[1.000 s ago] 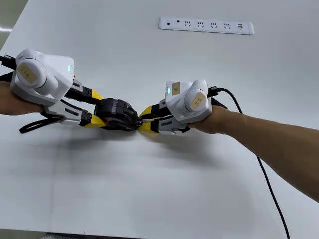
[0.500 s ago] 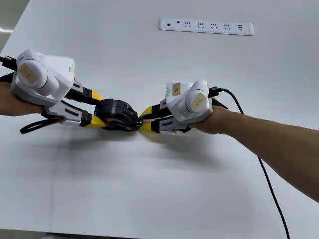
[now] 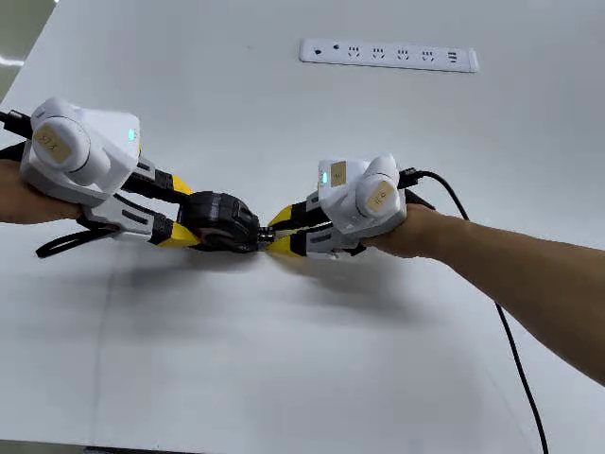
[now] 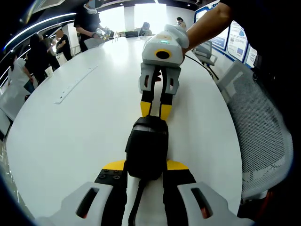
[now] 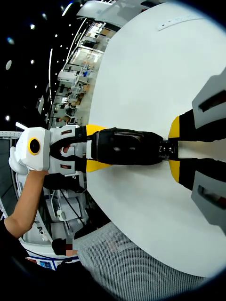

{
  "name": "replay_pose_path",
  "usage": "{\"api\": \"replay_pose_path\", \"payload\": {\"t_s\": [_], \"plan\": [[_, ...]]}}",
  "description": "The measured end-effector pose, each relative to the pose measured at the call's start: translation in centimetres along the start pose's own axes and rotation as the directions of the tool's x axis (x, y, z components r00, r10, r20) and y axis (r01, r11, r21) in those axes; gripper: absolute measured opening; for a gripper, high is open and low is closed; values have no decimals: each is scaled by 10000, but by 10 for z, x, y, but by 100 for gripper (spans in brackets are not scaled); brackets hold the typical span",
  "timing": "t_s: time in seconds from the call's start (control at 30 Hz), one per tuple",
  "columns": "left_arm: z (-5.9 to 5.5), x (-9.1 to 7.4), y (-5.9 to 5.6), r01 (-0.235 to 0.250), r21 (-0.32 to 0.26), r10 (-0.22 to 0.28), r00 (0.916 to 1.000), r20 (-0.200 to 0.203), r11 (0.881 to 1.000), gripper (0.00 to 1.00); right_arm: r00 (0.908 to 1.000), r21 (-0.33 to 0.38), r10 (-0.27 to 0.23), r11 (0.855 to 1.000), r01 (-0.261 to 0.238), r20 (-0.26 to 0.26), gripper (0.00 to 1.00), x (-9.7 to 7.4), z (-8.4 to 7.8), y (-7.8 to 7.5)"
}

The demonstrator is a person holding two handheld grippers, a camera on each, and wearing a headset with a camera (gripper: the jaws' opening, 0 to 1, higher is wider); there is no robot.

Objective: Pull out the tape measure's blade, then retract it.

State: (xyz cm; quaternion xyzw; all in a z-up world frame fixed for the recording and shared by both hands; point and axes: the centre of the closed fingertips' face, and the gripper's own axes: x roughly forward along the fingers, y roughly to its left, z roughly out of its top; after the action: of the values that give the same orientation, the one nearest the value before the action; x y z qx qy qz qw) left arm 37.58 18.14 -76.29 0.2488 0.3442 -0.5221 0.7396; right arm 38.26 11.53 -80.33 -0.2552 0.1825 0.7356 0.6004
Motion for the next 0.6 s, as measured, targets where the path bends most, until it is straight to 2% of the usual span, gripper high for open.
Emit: {"api": "replay_pose_path", "payload": {"t_s": [0.6], "plan": [[1, 0, 0, 6, -70, -6, 10000, 20, 10000, 23, 9999, -55, 0, 10000, -1, -153, 9, -9, -9, -1]]}}
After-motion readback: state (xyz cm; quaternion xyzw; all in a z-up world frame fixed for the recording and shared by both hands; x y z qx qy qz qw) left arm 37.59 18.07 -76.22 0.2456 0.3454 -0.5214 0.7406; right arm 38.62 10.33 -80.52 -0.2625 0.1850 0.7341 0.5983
